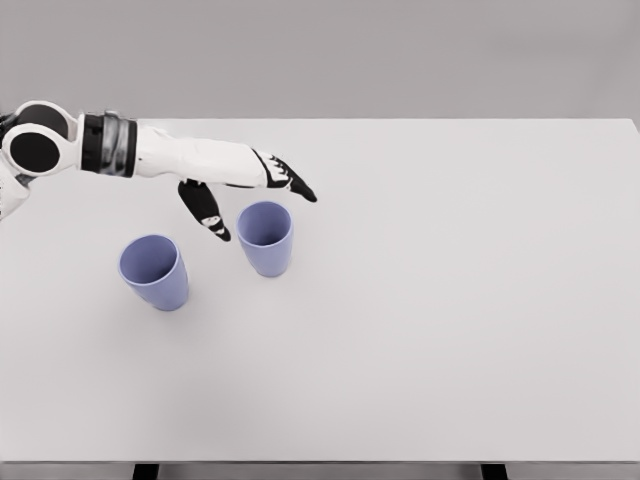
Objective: Place the right cup on the left cup with left arm
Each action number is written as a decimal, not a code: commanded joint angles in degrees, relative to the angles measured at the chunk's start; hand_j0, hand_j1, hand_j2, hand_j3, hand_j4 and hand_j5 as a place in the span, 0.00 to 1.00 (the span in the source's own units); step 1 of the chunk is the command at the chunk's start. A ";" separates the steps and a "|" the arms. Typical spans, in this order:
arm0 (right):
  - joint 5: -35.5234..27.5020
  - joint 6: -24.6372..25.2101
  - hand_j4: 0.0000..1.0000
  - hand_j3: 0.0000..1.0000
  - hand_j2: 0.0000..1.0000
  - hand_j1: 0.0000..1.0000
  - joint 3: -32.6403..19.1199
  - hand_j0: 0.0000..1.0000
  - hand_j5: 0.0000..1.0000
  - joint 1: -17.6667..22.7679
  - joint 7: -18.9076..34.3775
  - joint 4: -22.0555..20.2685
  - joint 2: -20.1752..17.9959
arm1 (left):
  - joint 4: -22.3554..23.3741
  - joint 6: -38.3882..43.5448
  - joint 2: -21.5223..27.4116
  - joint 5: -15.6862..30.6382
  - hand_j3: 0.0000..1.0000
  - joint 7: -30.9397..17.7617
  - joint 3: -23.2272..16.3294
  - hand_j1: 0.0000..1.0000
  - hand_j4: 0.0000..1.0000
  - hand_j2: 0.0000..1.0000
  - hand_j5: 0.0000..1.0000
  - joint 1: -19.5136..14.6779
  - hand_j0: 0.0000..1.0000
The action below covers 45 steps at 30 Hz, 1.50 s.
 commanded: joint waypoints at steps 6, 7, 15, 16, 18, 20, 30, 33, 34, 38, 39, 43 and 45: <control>0.07 -0.08 1.00 1.00 1.00 1.00 0.00 1.00 1.00 0.00 0.03 0.02 0.00 | 3.50 0.18 -0.35 -4.64 1.00 0.02 4.51 1.00 1.00 1.00 1.00 2.72 1.00; 0.07 -0.08 1.00 1.00 1.00 1.00 0.00 1.00 1.00 0.00 0.03 0.02 0.00 | 3.24 0.18 -0.53 -4.64 1.00 0.02 4.60 1.00 1.00 1.00 1.00 2.72 1.00; 0.07 -0.08 1.00 1.00 1.00 1.00 0.00 1.00 1.00 0.00 0.03 0.02 0.00 | 2.88 0.18 -2.55 -5.34 1.00 0.02 4.68 1.00 1.00 1.00 1.00 5.27 1.00; 0.07 -0.08 1.00 1.00 1.00 1.00 0.00 1.00 1.00 0.00 0.03 0.02 0.00 | 2.97 0.18 -2.64 -5.43 1.00 0.02 4.68 1.00 1.00 1.00 1.00 5.27 1.00; 0.07 -0.08 1.00 1.00 1.00 1.00 0.00 1.00 1.00 0.00 0.03 0.02 0.00 | 3.15 0.18 -2.90 -5.60 1.00 0.02 4.68 1.00 1.00 1.00 1.00 5.36 1.00; 0.07 -0.08 1.00 1.00 1.00 1.00 0.00 1.00 1.00 0.00 0.03 0.02 0.00 | 3.41 0.18 -3.69 -6.31 1.00 0.02 4.68 1.00 1.00 1.00 1.00 5.80 1.00; 0.07 -0.08 1.00 1.00 1.00 1.00 0.00 1.00 1.00 0.00 0.03 0.02 0.00 | 4.64 0.18 -4.40 -7.27 1.00 0.02 5.39 1.00 1.00 1.00 1.00 7.03 1.00; 0.07 0.01 1.00 1.00 1.00 1.00 0.00 1.00 1.00 0.00 0.03 0.02 0.00 | 4.64 0.18 -4.40 -7.62 1.00 0.02 5.39 1.00 1.00 1.00 1.00 7.65 1.00; 0.07 0.01 1.00 1.00 1.00 1.00 0.00 1.00 1.00 0.00 0.03 0.02 0.00 | 4.64 0.18 -4.49 -7.62 1.00 0.02 5.39 1.00 1.00 1.00 1.00 7.65 1.00; 0.07 -0.08 1.00 1.00 1.00 1.00 0.00 1.00 1.00 0.00 0.03 0.02 0.00 | 4.56 0.18 -4.40 -7.62 0.77 0.02 6.35 0.77 0.77 0.77 0.77 8.35 0.77; 0.07 -0.08 1.00 1.00 1.00 1.00 0.00 1.00 1.00 0.00 0.03 0.02 0.00 | 4.56 0.18 -4.40 -7.62 0.75 0.02 6.35 0.75 0.75 0.75 0.75 8.52 0.75; 0.07 0.01 1.00 1.00 1.00 1.00 0.00 1.00 1.00 0.00 0.03 0.02 0.00 | 4.47 0.18 -3.61 -7.36 0.62 0.02 7.50 0.62 0.62 0.62 0.62 8.96 0.62; 0.07 -0.08 1.00 1.00 1.00 1.00 0.00 1.00 1.00 0.00 0.03 0.02 0.00 | 4.38 0.18 -3.52 -7.27 0.57 0.02 8.37 0.57 0.57 0.57 0.57 9.05 0.57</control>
